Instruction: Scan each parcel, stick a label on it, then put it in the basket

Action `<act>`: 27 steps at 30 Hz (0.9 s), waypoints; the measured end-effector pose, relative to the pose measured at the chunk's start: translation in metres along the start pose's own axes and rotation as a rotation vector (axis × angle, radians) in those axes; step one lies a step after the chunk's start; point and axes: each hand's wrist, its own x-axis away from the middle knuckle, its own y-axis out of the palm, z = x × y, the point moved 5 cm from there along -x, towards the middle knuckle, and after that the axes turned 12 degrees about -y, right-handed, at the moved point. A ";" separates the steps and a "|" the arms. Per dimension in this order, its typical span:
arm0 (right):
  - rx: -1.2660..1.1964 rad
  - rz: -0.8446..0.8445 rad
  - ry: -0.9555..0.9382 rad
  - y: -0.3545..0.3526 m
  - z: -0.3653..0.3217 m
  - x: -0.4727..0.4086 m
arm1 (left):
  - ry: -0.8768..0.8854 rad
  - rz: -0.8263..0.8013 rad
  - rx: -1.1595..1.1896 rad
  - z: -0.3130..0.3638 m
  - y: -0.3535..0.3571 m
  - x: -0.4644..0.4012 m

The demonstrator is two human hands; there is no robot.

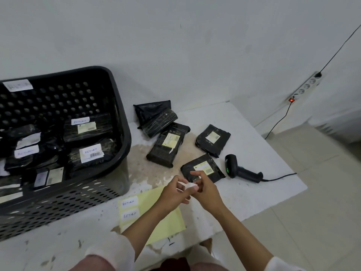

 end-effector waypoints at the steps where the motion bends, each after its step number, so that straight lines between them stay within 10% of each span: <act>1: 0.010 -0.020 -0.001 -0.001 0.003 -0.004 | -0.020 0.009 0.009 0.001 0.003 -0.005; 27: 0.365 -0.204 0.056 -0.063 0.087 -0.155 | -0.240 0.694 0.291 0.022 0.034 -0.131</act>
